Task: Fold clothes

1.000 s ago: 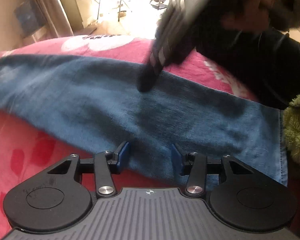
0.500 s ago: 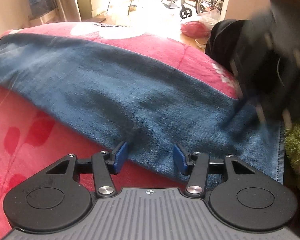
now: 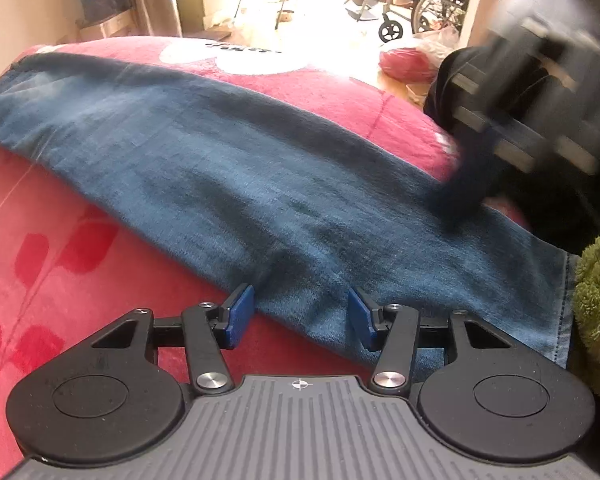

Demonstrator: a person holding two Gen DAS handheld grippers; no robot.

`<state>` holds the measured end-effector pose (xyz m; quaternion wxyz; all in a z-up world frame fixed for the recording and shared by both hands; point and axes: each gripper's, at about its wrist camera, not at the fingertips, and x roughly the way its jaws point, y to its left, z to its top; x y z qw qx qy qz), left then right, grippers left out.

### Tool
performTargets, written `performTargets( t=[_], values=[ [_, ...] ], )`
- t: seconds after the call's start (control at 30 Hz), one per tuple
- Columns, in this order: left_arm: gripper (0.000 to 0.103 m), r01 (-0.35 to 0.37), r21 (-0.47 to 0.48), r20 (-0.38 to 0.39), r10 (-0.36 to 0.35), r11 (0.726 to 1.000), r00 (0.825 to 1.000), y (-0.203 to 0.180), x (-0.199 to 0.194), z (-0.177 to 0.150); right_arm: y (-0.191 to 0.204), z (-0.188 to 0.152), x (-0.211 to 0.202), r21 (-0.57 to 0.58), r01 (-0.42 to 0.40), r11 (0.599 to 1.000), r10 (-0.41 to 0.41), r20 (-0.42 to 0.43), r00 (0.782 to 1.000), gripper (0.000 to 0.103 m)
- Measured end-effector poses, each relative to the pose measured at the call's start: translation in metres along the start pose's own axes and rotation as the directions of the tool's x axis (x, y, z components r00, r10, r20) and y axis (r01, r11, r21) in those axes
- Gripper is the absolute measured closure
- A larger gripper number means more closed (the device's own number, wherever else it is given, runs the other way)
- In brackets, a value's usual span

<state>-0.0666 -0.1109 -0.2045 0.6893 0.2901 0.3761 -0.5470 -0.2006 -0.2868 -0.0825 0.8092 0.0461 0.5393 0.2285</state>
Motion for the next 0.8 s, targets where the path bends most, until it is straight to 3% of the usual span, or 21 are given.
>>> performTargets(
  t=[0.23, 0.37, 0.47, 0.67, 0.8],
  values=[
    [0.050, 0.000, -0.116, -0.004, 0.000, 0.993, 1.000, 0.012, -0.008, -0.009, -0.033, 0.050, 0.038, 0.099, 0.063, 0.993, -0.077, 0.142, 0.987, 0.088],
    [0.050, -0.035, -0.192, -0.001, 0.035, 0.981, 0.999, 0.029, -0.025, -0.017, -0.037, 0.031, 0.067, 0.067, -0.008, 0.998, 0.005, 0.045, 0.999, 0.088],
    [0.050, -0.071, -0.276, 0.015, 0.078, 0.958, 0.997, 0.050, -0.042, -0.019, -0.051, 0.045, 0.064, 0.072, 0.006, 0.997, -0.011, 0.075, 0.997, 0.088],
    [0.050, -0.145, -0.336, 0.096, 0.187, 0.931, 0.978, 0.083, -0.050, 0.013, -0.080, 0.074, 0.057, 0.085, 0.034, 0.996, -0.046, 0.138, 0.989, 0.088],
    [0.050, -0.139, -0.378, 0.168, 0.215, 0.915, 0.962, 0.094, -0.037, 0.039, -0.099, 0.093, 0.052, 0.094, 0.053, 0.994, -0.069, 0.179, 0.981, 0.088]
  ],
)
